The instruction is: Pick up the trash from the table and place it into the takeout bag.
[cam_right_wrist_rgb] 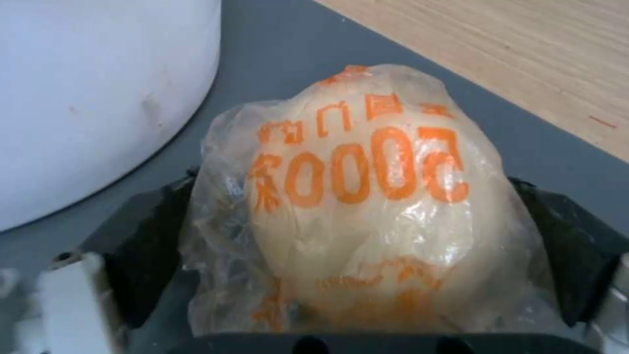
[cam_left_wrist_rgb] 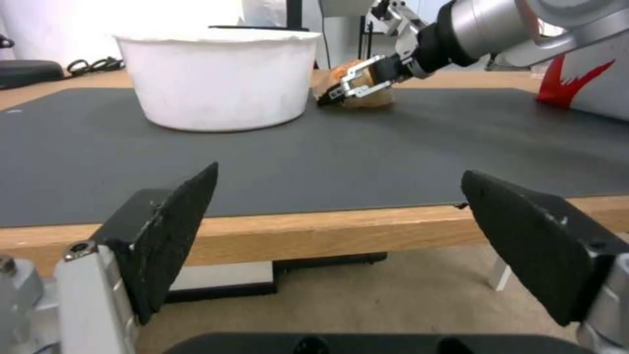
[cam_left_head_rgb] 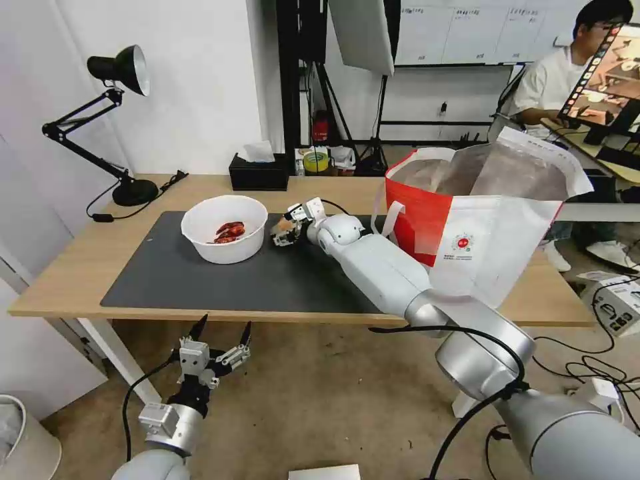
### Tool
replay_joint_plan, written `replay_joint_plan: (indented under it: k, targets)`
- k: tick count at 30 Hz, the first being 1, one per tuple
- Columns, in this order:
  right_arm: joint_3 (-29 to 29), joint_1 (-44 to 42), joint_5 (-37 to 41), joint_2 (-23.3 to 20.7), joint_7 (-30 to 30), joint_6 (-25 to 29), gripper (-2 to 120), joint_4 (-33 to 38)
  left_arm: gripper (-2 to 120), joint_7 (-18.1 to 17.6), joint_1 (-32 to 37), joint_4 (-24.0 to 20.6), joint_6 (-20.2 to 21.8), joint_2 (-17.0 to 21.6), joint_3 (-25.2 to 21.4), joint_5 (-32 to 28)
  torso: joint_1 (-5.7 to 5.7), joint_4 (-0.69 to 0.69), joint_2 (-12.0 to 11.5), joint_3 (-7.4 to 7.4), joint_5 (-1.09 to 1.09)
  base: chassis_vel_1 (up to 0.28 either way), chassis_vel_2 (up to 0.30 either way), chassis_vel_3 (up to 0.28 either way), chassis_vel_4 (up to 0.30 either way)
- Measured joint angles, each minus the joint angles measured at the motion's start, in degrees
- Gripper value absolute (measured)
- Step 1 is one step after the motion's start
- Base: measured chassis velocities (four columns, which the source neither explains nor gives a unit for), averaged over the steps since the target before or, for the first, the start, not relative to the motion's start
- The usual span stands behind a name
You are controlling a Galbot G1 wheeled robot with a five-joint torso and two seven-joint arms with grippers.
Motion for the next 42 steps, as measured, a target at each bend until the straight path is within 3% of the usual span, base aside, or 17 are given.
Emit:
replay_joint_plan:
  k: [7, 12, 21, 24, 29, 32, 42]
  targets:
    - [-0.1, -0.3, 0.0, 0.0, -0.1, 0.4, 66, 0.1, 100, 0.0, 0.3, 0.0, -0.6, -0.1, 0.0, 0.1, -0.02, 0.0, 0.0, -0.01, 0.0, 0.0, 0.0, 0.0, 0.0]
    - [-0.1, -0.4, 0.0, 0.0, 0.0, 0.4, 53, 0.1, 100, 0.0, 0.3, 0.0, -0.6, -0.1, 0.1, 0.1, -0.01, 0.01, 0.0, -0.01, 0.01, 0.0, 0.0, 0.0, 0.0]
    - [0.6, -1.0, -0.1, -0.5, 1.0, 0.4, 15, 0.5, 100, 0.0, 0.1, 0.2, -0.7, -0.1, 0.5, 0.2, -0.01, 0.01, 0.0, -0.01, 0.0, 0.0, 0.0, 0.0, 0.0]
    - [0.8, -1.6, -0.1, -1.2, 2.1, 0.3, 9, 1.8, 100, 0.0, 0.0, 0.2, -0.7, 0.0, 0.5, 0.2, -0.01, 0.02, 0.0, 0.0, 0.0, 0.0, 0.0, 0.0, 0.0]
    - [1.0, -3.5, 1.2, -4.6, 6.4, -0.6, 7, 8.3, 100, 0.0, 0.0, 0.1, -0.6, 0.3, 0.4, 0.1, 0.01, -0.02, 0.0, 0.02, -0.01, 0.0, 0.0, 0.0, 0.0]
    - [0.2, -6.2, 4.8, -10.1, 12.0, -2.0, 7, 19.4, 100, 0.0, 0.1, 0.0, -0.6, 0.5, 0.2, 0.0, 0.01, -0.02, 0.0, 0.01, 0.0, 0.0, 0.0, 0.0, 0.0]
    - [-1.0, -13.4, 8.0, -18.6, 19.5, -2.7, 7, 36.5, 100, -0.1, 0.7, -0.2, -0.3, 0.6, 0.7, 0.2, 0.0, -0.01, 0.0, 0.0, 0.0, 0.0, 0.0, 0.0, 0.0]
